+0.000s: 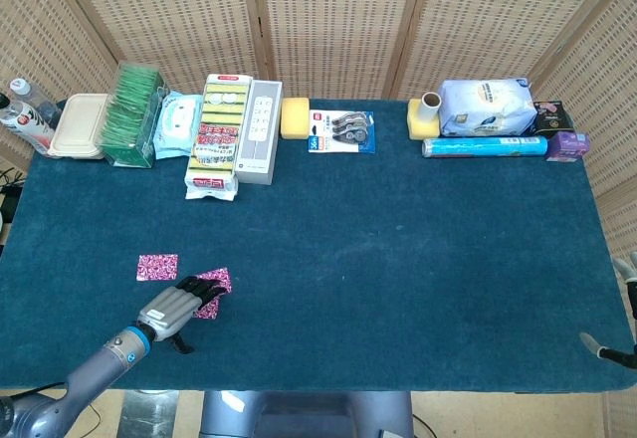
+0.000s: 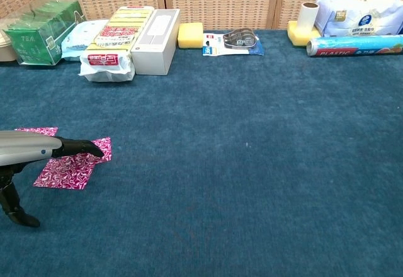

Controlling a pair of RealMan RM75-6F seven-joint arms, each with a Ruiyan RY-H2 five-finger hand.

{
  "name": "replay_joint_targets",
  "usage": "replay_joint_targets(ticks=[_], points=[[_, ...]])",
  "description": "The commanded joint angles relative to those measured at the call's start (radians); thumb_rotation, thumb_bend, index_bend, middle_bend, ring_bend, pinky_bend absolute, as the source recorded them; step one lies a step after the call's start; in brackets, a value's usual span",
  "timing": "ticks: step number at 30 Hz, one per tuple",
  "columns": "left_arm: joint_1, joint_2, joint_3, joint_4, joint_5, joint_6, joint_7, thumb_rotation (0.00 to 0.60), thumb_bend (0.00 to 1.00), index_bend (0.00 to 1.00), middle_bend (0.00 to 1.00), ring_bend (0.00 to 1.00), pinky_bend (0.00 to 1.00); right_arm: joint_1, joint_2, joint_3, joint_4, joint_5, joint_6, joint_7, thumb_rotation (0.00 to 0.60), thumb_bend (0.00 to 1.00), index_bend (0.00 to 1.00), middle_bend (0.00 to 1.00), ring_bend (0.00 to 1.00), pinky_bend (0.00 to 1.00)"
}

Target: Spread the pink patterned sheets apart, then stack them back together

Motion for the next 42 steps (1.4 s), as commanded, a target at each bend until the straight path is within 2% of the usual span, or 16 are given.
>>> replay_joint_targets(ticks=[1, 16, 32, 42], points=[[-0.015, -0.008, -0.006, 0.0, -0.026, 0.001, 0.019, 0.6, 0.06, 0.0, 0.0, 0.0, 0.02, -0.001, 0.0, -0.001, -0.001, -0.001, 0.001, 0.0, 0.6, 0.0, 0.07, 0.0, 0.0, 0.0], [-0.068, -0.035, -0.011, -0.004, -0.124, 0.019, 0.095, 0.6, 0.06, 0.0, 0.0, 0.0, 0.02, 0.002, 0.002, 0.002, -0.001, 0.007, -0.004, -0.003, 0.6, 0.0, 0.07, 0.0, 0.0, 0.0], [-0.104, -0.041, -0.007, -0.009, -0.178, 0.033, 0.117, 0.6, 0.06, 0.0, 0.0, 0.0, 0.02, 0.001, 0.001, 0.001, 0.001, 0.008, -0.005, -0.004, 0.6, 0.0, 0.06, 0.0, 0.0, 0.0], [-0.066, 0.049, 0.033, -0.108, -0.067, 0.071, 0.065, 0.6, 0.06, 0.0, 0.0, 0.0, 0.02, 0.004, 0.003, 0.003, -0.007, 0.007, -0.006, -0.007, 0.6, 0.0, 0.06, 0.0, 0.0, 0.0]])
